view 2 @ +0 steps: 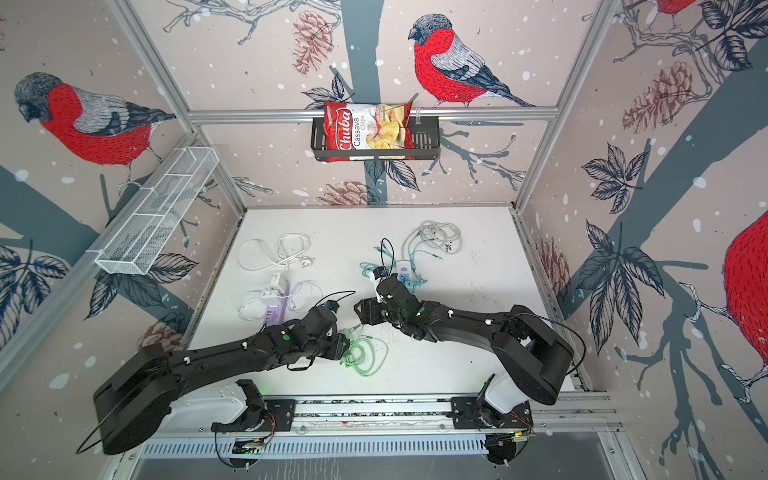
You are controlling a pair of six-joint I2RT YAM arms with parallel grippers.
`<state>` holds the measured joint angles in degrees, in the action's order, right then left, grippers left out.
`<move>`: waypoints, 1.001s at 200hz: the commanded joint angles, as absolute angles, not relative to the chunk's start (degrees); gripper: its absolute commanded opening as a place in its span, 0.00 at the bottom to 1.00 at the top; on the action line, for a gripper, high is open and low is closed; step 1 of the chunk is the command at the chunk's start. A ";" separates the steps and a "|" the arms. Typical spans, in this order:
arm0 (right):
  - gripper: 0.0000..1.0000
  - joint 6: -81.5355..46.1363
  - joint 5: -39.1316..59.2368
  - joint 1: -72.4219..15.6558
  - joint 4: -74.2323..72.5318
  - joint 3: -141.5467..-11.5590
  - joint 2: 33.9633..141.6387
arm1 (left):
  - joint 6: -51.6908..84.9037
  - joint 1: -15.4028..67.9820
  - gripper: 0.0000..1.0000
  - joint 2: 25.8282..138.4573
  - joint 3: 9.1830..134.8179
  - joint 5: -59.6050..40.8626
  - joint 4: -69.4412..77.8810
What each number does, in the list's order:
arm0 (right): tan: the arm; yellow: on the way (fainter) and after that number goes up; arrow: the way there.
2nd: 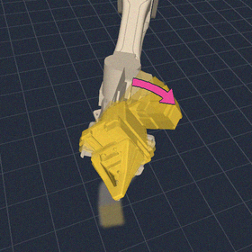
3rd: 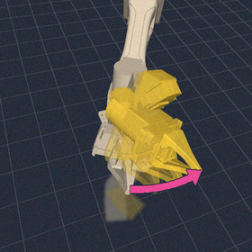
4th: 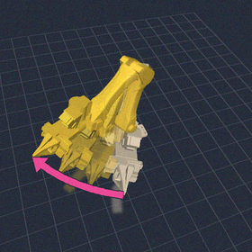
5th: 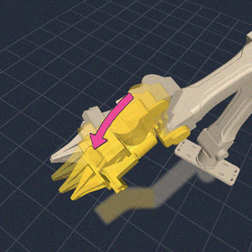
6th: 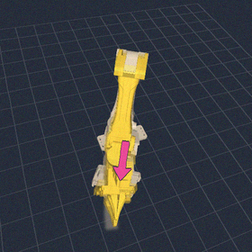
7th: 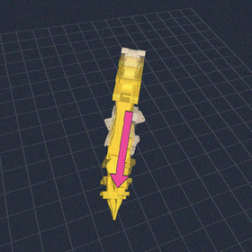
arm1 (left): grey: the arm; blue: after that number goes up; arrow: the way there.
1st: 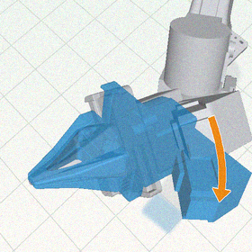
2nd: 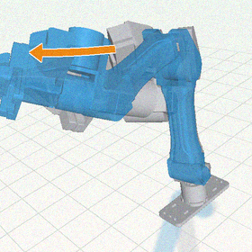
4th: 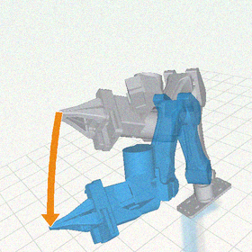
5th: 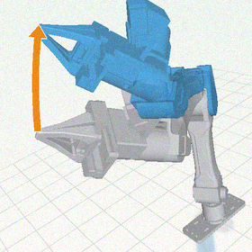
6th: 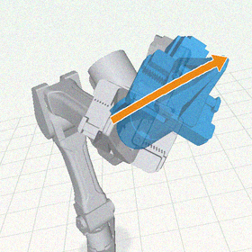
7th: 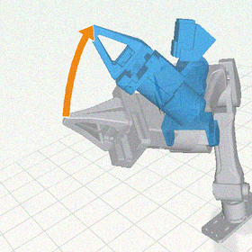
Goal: Insert the plug
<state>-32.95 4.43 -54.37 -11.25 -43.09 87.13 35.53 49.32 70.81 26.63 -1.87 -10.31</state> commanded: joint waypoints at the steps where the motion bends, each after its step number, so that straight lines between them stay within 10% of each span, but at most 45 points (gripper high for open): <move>1: 0.75 -32.04 5.01 -54.34 -10.75 -42.99 86.74 | 34.47 49.91 0.53 72.13 26.97 -2.55 -11.71; 200: 0.76 -32.40 6.67 -52.47 -8.58 -42.02 83.30 | 32.68 50.54 0.43 75.54 28.29 -0.56 -7.03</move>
